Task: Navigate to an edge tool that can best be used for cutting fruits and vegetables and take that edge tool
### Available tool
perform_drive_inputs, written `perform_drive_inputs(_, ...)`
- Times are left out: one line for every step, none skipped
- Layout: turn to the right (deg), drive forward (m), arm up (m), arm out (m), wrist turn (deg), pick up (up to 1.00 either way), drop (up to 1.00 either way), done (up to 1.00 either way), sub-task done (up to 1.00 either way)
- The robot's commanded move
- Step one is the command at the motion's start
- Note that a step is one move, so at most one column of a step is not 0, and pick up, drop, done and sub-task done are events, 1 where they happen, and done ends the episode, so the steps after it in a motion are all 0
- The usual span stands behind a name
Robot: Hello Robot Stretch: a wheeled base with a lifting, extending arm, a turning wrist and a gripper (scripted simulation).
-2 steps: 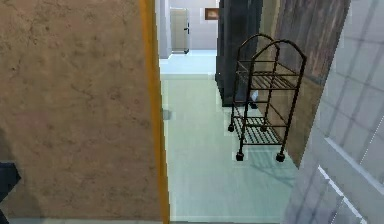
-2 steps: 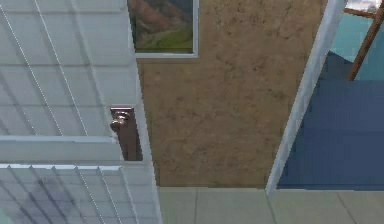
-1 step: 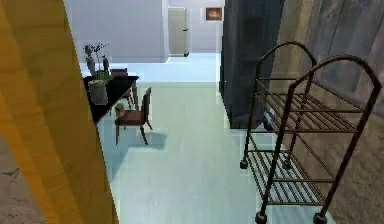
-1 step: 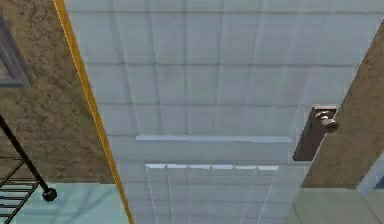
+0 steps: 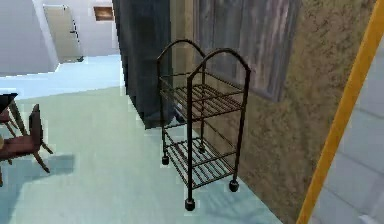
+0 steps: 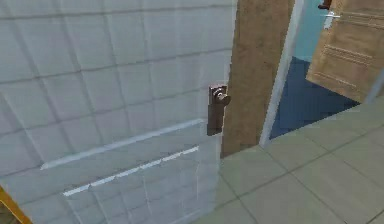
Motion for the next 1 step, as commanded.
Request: perform_drive_inputs(0.0, 0.65, 0.00, 0.00, 0.0, 0.00, 0.00, 0.00, 0.00)
